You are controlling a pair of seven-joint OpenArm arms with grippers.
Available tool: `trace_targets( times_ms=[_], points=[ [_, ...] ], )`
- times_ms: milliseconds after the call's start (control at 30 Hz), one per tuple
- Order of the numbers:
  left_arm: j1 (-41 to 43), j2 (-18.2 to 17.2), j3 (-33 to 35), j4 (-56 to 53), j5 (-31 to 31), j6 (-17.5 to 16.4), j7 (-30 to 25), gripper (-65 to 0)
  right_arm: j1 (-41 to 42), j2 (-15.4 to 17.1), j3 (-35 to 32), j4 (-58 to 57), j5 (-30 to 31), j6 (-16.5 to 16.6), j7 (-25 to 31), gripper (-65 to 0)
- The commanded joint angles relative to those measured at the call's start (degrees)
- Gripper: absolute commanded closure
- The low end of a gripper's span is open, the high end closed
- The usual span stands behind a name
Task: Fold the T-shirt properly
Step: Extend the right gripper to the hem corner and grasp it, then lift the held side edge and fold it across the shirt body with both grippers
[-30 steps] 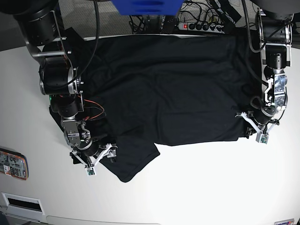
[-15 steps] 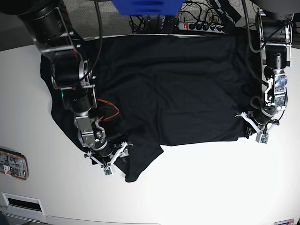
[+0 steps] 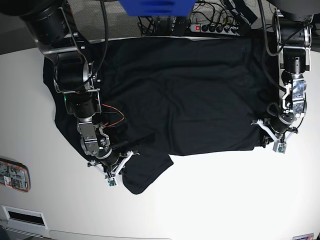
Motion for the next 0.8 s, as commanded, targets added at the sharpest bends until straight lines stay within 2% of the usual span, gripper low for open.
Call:
trace_targets(
  times_ms=[0, 233, 400, 467, 600, 767],
  points=[
    [0.7, 0.0, 0.5, -0.5, 2.4, -1.0, 6.5, 0.0, -0.3, 0.1, 0.0, -0.5, -1.3, 0.3, -5.3, 0.0],
    [0.4, -0.2, 0.2, -0.5, 2.4, -1.0, 6.5, 0.0, -0.3, 0.1, 0.0, -0.5, -1.3, 0.3, -5.4, 0.0],
    [-1.4, 0.0, -8.1, -0.5, 3.0, -0.9, 6.7, 0.0, 0.0, 0.1, 0.0, 1.6, -1.3, 0.3, -5.4, 0.0],
    [-2.8, 0.0, -9.3, -0.5, 3.1, -0.9, 6.7, 0.0, 0.1, 0.1, 0.0, 3.8, -1.2, 0.3, -5.5, 0.0],
    [-4.8, -0.2, -9.3, -0.5, 3.1, -0.9, 6.7, 0.0, 1.1, 0.1, 0.0, 8.6, -1.2, 0.3, -9.5, 0.0],
    [-6.4, -0.2, -9.2, -0.6, 3.2, -0.9, 6.7, 0.0, 3.5, 0.1, 0.0, 10.6, -1.2, 0.3, -11.4, 0.0]
  ],
)
